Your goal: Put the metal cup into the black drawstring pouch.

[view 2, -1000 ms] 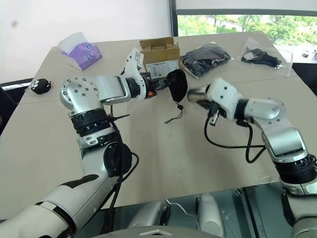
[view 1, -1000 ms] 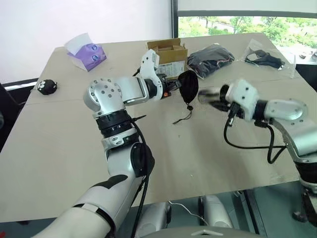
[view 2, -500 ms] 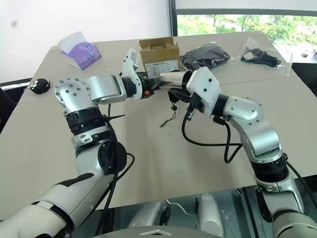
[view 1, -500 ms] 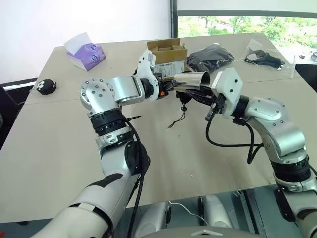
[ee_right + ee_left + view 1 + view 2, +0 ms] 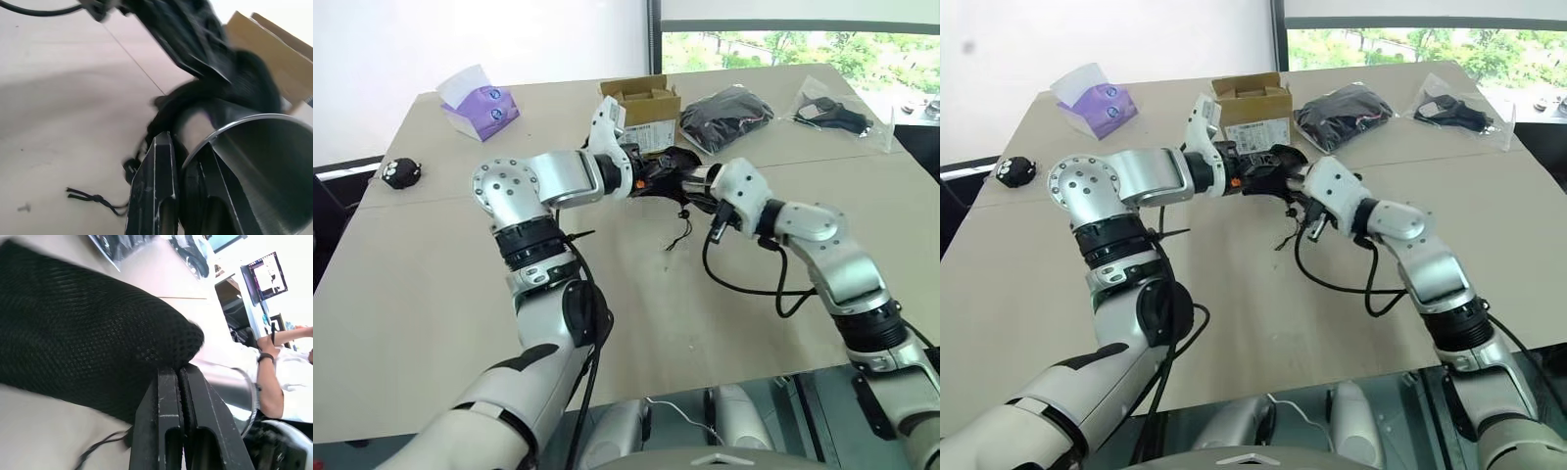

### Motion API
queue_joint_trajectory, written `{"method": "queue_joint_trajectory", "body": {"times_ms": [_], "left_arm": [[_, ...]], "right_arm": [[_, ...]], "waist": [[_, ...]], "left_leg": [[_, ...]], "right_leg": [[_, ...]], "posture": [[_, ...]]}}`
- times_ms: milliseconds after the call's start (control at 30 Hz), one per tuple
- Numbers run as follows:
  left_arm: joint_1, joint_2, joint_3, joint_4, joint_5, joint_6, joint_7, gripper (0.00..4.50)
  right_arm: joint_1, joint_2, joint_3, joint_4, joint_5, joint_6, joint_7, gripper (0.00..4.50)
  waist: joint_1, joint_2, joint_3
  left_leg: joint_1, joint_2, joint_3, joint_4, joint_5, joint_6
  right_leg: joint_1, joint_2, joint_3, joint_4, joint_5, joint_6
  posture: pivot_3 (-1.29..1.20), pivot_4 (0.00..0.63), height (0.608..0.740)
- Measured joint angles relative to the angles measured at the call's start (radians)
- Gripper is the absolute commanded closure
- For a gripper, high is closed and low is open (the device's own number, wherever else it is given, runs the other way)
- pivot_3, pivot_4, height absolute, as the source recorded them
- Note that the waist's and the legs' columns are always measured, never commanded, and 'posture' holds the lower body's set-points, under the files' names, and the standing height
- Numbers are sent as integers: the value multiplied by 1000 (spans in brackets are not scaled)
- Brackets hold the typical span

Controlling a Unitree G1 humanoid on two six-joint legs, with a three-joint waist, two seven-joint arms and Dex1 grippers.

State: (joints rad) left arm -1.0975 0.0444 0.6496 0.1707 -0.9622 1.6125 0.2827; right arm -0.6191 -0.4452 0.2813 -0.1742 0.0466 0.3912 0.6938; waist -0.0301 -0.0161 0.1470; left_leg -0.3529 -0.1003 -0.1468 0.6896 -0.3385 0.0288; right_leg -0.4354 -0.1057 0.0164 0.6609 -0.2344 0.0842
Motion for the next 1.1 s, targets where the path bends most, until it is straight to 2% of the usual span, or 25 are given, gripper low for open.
{"method": "queue_joint_trajectory", "body": {"times_ms": [200,300,400,467,567,700,767,800,833,867,900,1000,1100], "left_arm": [[5,5,-1,0,-24,0,16,4500],[22,1,-18,0,-57,0,27,4500],[29,-1,-31,-2,-88,-2,33,4500],[33,-1,-31,-5,-109,-3,45,4500],[43,-8,-33,-5,-132,-2,61,4500],[43,-14,-35,-10,-150,-2,79,4500],[43,-19,-38,-11,-157,-1,87,4500],[43,-21,-39,-11,-158,0,92,4500],[43,-22,-39,-11,-158,0,93,4500],[43,-26,-40,-11,-158,0,96,4500],[43,-28,-40,-10,-157,0,97,4500],[37,-32,-34,-6,-145,0,96,4500],[32,-19,-26,-2,-137,-2,95,4500]], "right_arm": [[0,-17,38,29,-69,-95,5,4488],[-8,-34,94,92,-161,-211,10,4488],[-23,47,48,148,-134,-153,-31,4488],[-25,148,-49,156,-44,-32,-78,4488],[-37,214,-135,155,67,97,-93,4488],[-37,209,-133,155,87,119,-76,4488],[-47,122,-44,160,5,39,-36,4488],[-61,61,26,170,-70,-29,-15,3790],[-64,47,41,175,-88,-46,-8,3480],[-66,28,65,183,-123,-86,3,2846],[-66,31,67,186,-130,-97,3,2525],[-60,42,40,176,-106,-117,3,1169],[-31,39,-25,117,-34,-71,26,1097]], "waist": [[-3,0,0],[-10,0,0],[-13,0,0],[-13,0,0],[-11,0,0],[-11,0,0],[-11,0,0],[-11,0,0],[-11,0,0],[-12,0,0],[-13,0,0],[-14,0,0],[-11,0,0]], "left_leg": [[0,0,0,0,0,0],[0,0,0,0,0,0],[0,1,0,0,0,0],[0,1,0,0,0,0],[0,0,0,1,0,0],[0,0,0,0,0,0],[0,-1,0,0,0,0],[0,-1,1,0,0,0],[0,-1,1,0,0,0],[0,0,1,0,0,0],[0,0,1,-1,0,0],[0,0,2,0,0,0],[-1,-1,1,0,0,0]], "right_leg": [[0,0,0,0,0,0],[0,0,0,0,0,0],[0,1,0,0,0,0],[0,1,0,1,0,0],[0,0,0,0,0,0],[0,0,0,0,0,0],[-1,0,1,1,0,0],[-1,0,1,1,0,0],[-1,0,2,1,0,0],[-2,0,2,1,0,0],[-2,1,3,1,0,0],[-3,1,4,2,0,0],[-3,1,4,1,0,0]], "posture": [[0,150,740],[0,150,740],[0,150,740],[0,150,740],[0,150,740],[0,150,740],[0,150,740],[0,150,740],[0,150,740],[0,150,740],[0,150,740],[0,150,740],[0,150,740]]}}
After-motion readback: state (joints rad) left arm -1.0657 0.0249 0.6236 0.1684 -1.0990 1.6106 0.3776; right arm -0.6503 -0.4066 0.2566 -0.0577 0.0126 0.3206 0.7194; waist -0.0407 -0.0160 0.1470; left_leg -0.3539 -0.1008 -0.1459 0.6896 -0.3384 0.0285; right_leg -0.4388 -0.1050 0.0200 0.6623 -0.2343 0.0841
